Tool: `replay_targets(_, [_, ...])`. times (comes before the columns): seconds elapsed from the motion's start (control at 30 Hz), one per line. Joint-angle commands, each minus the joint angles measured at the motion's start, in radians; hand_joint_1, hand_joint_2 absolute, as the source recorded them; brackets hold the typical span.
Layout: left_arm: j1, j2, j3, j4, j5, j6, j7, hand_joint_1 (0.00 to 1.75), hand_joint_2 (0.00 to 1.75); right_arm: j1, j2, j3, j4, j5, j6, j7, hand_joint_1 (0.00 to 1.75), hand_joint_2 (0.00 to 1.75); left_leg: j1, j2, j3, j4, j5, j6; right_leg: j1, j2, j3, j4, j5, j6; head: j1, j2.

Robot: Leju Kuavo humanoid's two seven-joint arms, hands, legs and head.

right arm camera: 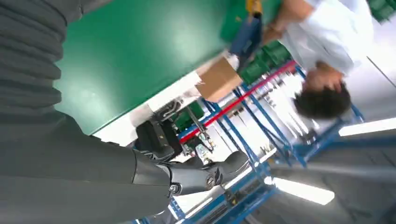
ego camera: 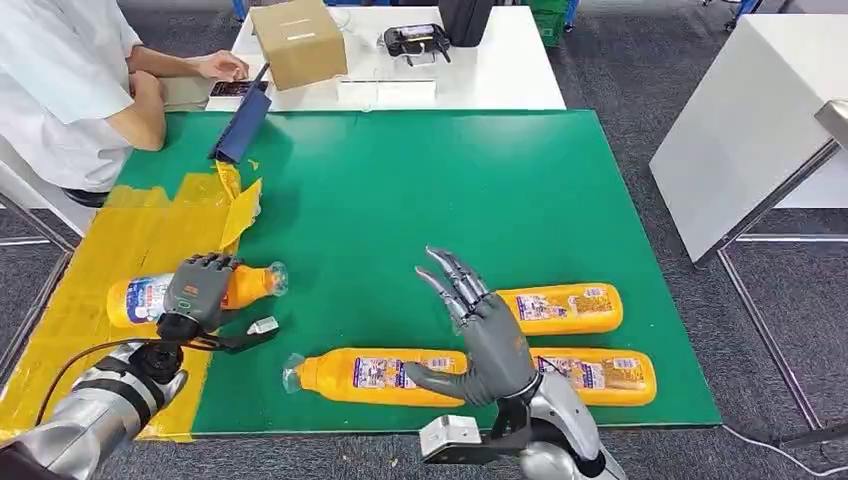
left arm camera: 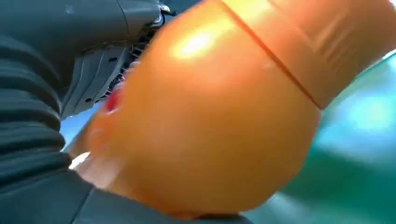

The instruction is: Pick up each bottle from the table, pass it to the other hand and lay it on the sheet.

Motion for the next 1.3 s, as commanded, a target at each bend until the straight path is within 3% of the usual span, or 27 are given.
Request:
replay_targets(0.03, [0.053,-0.074,0.244,0.103,0.142,0.001,-0.171,0.0,1.75,-0.086,-0.068,0.095,0.176,0.079,0.086,0.086,0.0,1.75,0.0,0.002,0.005,-0.002,0.0,0.0,-0.001,0.004,0.004,-0.002,0.001,0.0,0.0,0.0])
replay_targets(0.1, [0.069,-0.095,0.326,0.076,0.203,0.041,-0.236,0.0,1.75,-0.096,-0.084,0.11,0.198,0.121,0.103,0.119,0.0,1.75,0.001,0.001,0.01,-0.003,-0.001,-0.001,0.0,0.008,0.009,-0.003,0.0,-0.001,0.0,0.0])
replay_targets(0.23, [0.107,-0.126,0.446,-0.025,0.251,0.066,-0.326,0.0,1.75,-0.113,-0.117,0.142,0.236,0.18,0.164,0.183,0.0,1.75,0.0,-0.001,0.006,-0.001,0.0,0.0,-0.001,0.002,0.006,-0.001,0.0,0.0,0.0,0.0])
replay_targets(0.47, [0.108,-0.128,0.449,-0.025,0.248,0.066,-0.327,0.0,1.75,-0.114,-0.119,0.141,0.247,0.178,0.162,0.182,0.0,1.75,-0.001,-0.004,0.006,0.0,0.0,-0.001,-0.001,0.002,0.006,-0.001,0.0,-0.001,0.0,0.0])
replay_targets(0.57, [0.189,-0.196,0.631,-0.23,0.335,0.066,-0.525,0.0,1.75,-0.109,-0.141,0.166,0.288,0.236,0.202,0.241,0.0,1.75,0.0,-0.005,0.007,0.0,-0.001,-0.001,-0.001,0.002,0.008,-0.001,-0.001,-0.001,0.0,0.0])
replay_targets(0.63, [0.258,-0.278,0.712,-0.393,0.604,0.06,-0.727,0.0,1.75,-0.09,-0.14,0.174,0.34,0.301,0.197,0.282,0.0,1.75,-0.001,-0.006,0.005,-0.001,0.001,0.0,-0.001,-0.002,0.006,-0.002,0.0,0.0,-0.001,0.0])
replay_targets(0.7, [0.351,-0.314,0.701,-0.657,0.898,-0.06,-0.827,0.0,1.75,-0.096,-0.117,0.185,0.412,0.32,0.208,0.292,0.0,1.75,0.0,-0.01,0.007,-0.001,0.0,0.0,-0.001,-0.002,0.009,-0.003,-0.002,0.0,-0.001,0.0])
replay_targets(0.83, [0.456,-0.329,0.643,-1.02,1.115,-0.202,-0.85,0.0,1.75,-0.162,-0.004,0.216,0.602,0.357,0.212,0.317,0.0,1.75,0.0,-0.001,0.004,0.001,-0.002,0.0,-0.001,0.005,0.004,-0.002,0.0,0.0,0.0,0.0])
replay_targets(0.93, [0.48,-0.338,0.599,-1.124,1.145,-0.227,-0.865,0.0,1.75,-0.221,0.077,0.231,0.715,0.356,0.196,0.319,0.0,1.75,-0.001,0.002,0.001,0.001,-0.002,-0.001,0.0,0.006,0.0,-0.001,0.001,0.0,0.0,0.0])
replay_targets(1.1, [0.486,-0.331,0.579,-1.138,1.187,-0.243,-0.884,0.0,1.75,-0.247,0.099,0.241,0.759,0.362,0.205,0.326,0.0,1.75,0.001,0.002,0.003,0.0,-0.002,-0.002,0.001,0.006,0.002,-0.001,0.0,-0.001,-0.001,0.0])
replay_targets(1.3, [0.506,-0.325,0.453,-1.24,1.192,-0.266,-0.907,0.0,1.75,-0.336,0.219,0.235,0.898,0.308,0.192,0.296,0.0,1.75,0.003,0.003,0.004,0.001,-0.002,-0.003,0.003,0.007,0.002,0.0,0.0,-0.001,0.0,0.0])
